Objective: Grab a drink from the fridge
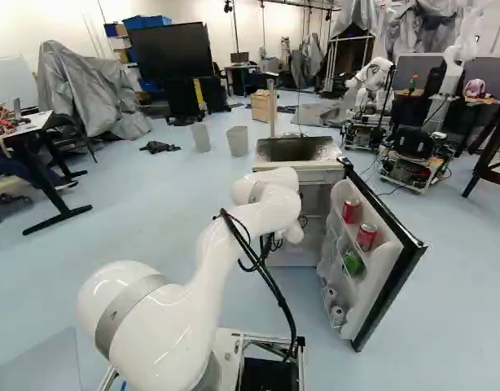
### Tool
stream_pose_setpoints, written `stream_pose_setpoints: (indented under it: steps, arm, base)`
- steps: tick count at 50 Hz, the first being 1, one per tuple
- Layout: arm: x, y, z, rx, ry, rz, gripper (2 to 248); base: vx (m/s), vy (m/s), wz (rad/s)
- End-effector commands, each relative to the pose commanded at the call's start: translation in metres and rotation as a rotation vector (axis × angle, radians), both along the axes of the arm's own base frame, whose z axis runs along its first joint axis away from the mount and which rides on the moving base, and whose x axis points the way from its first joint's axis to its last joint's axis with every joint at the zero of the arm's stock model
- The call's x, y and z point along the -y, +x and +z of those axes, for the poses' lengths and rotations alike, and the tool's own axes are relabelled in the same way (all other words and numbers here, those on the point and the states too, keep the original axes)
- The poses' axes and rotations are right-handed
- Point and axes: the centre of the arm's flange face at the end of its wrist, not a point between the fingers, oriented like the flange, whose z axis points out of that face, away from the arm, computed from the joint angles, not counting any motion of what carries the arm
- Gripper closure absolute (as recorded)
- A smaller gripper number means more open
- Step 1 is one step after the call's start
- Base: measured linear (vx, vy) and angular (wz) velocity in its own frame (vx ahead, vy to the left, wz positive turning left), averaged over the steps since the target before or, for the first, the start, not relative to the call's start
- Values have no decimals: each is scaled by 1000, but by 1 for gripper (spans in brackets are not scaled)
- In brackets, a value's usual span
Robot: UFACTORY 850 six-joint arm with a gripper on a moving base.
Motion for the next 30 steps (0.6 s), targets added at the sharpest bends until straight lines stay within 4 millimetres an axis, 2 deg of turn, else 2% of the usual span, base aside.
stream_pose_setpoints:
  steps: [30]
  arm:
    - [0,16,-8,47,-19,8,3]
  base:
    - [0,0,0]
